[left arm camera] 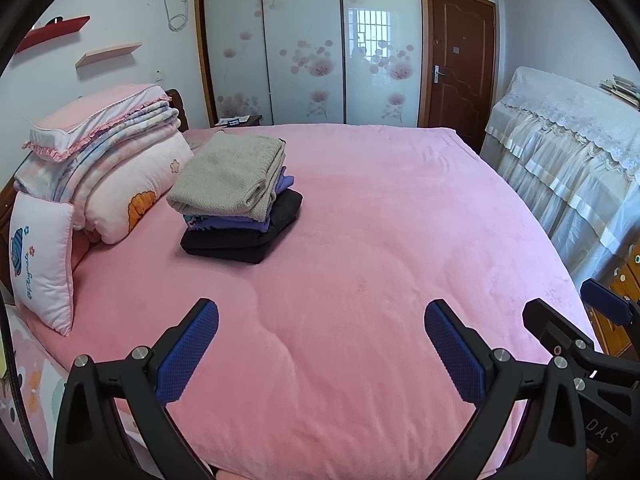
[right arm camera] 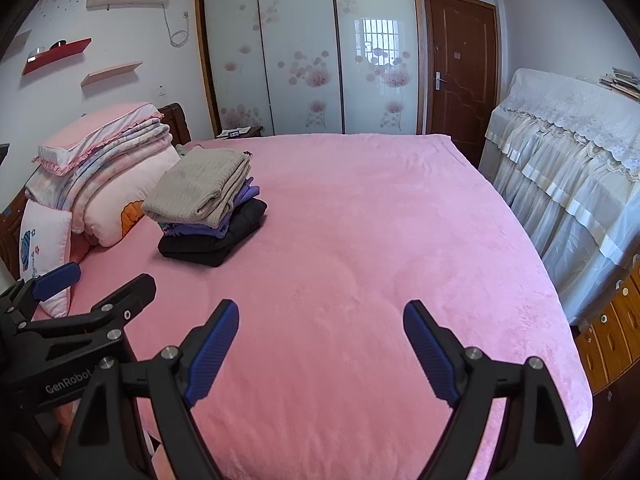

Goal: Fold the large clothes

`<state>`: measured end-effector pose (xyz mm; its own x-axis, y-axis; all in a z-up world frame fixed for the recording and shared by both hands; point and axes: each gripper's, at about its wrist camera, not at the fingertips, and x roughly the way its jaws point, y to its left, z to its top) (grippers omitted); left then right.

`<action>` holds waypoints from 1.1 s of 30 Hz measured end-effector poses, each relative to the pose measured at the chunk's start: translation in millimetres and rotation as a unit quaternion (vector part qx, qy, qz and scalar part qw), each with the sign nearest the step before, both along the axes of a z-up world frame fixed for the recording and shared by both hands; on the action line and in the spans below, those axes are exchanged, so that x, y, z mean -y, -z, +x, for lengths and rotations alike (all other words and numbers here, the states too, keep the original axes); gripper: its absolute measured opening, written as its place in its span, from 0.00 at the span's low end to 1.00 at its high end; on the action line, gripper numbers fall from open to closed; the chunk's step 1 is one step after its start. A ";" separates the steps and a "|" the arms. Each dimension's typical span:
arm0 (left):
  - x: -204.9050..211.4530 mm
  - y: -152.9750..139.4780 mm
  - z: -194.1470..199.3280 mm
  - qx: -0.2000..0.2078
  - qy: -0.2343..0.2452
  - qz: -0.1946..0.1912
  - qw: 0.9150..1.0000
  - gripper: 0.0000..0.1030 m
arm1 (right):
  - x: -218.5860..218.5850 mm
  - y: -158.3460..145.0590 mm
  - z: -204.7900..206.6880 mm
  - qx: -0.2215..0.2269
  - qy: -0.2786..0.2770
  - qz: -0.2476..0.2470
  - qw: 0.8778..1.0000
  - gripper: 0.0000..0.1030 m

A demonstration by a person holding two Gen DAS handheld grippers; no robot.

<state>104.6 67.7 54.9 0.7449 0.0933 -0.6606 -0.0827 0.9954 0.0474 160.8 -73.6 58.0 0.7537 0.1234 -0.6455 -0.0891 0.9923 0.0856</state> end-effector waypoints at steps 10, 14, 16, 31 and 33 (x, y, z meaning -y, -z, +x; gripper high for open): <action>0.0 2.8 -10.2 -0.011 0.007 -0.013 1.000 0.99 | 5.5 0.0 -20.4 0.006 0.002 0.000 1.000 0.83; 0.1 0.4 -16.8 -0.006 0.007 -0.010 1.000 0.99 | 4.8 -2.5 -24.6 0.007 0.001 0.002 1.000 0.83; -0.9 -0.1 -18.7 -0.006 0.007 -0.011 1.000 0.99 | 5.1 -4.4 -30.2 0.010 0.002 0.000 1.000 0.83; 4.4 0.3 -35.7 -0.011 0.007 -0.023 1.000 0.99 | 7.5 -9.2 -44.2 0.015 0.003 0.005 1.000 0.83; 5.3 0.3 -37.2 -0.011 0.007 -0.022 1.000 0.99 | 7.9 -9.5 -45.5 0.017 0.003 0.006 1.000 0.83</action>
<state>67.4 62.4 54.5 0.7317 0.0537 -0.6795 -0.0687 0.9976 0.0049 115.3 -81.4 67.5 0.7759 0.1254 -0.6182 -0.0857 0.9919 0.0935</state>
